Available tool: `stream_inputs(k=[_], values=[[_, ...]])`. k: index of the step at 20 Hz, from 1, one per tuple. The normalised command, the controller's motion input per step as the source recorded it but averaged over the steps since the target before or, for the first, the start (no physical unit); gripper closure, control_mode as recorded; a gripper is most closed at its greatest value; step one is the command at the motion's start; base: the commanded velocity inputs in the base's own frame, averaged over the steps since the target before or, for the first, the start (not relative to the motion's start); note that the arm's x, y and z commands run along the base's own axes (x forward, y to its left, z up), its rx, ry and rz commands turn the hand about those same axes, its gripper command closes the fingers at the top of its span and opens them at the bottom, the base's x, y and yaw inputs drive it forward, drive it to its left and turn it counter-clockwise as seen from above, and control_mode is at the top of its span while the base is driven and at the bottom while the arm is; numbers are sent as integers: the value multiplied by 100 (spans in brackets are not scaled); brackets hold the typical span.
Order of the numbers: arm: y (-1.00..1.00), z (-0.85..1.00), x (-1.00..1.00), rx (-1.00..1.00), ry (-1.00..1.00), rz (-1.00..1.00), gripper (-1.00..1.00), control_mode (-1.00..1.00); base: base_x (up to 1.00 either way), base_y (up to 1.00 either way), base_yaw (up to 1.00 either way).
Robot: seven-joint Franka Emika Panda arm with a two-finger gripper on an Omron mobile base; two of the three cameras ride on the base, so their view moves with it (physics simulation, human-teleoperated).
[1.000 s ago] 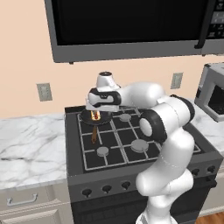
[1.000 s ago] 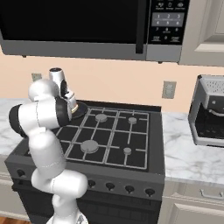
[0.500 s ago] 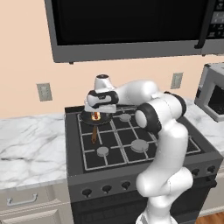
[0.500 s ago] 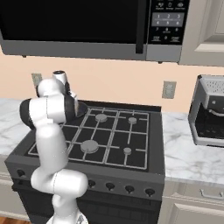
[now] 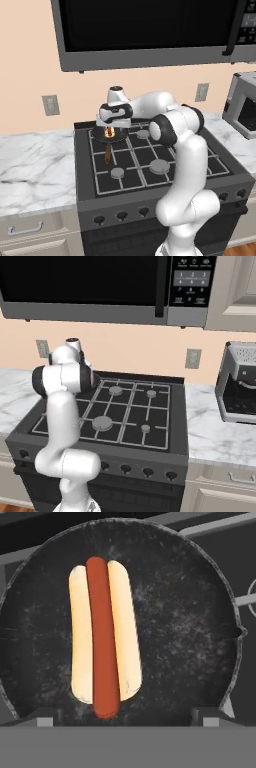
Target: Place the cold items (cucumber and lime) from the fridge in one tupperware on the dining counter. Place the warm items (hot dog and kebab skewer) in the stove area in another tupperware.
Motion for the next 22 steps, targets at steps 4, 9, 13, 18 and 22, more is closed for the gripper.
stream_inputs(k=[4, 9, 13, 18, 22], values=[[0, -17, 45, 0, 0, 0, -100, -100, 0, 0, 0], [0, -18, 38, 0, 0, 0, -100, -100, 0, 0, 0], [0, -23, 21, 0, 0, 0, -100, -100, 0, 0, 0], [0, -26, 18, 0, 0, 0, -100, -100, 0, 0, 0], [3, -26, 17, 0, 0, 0, -100, -100, 0, 0, 0]])
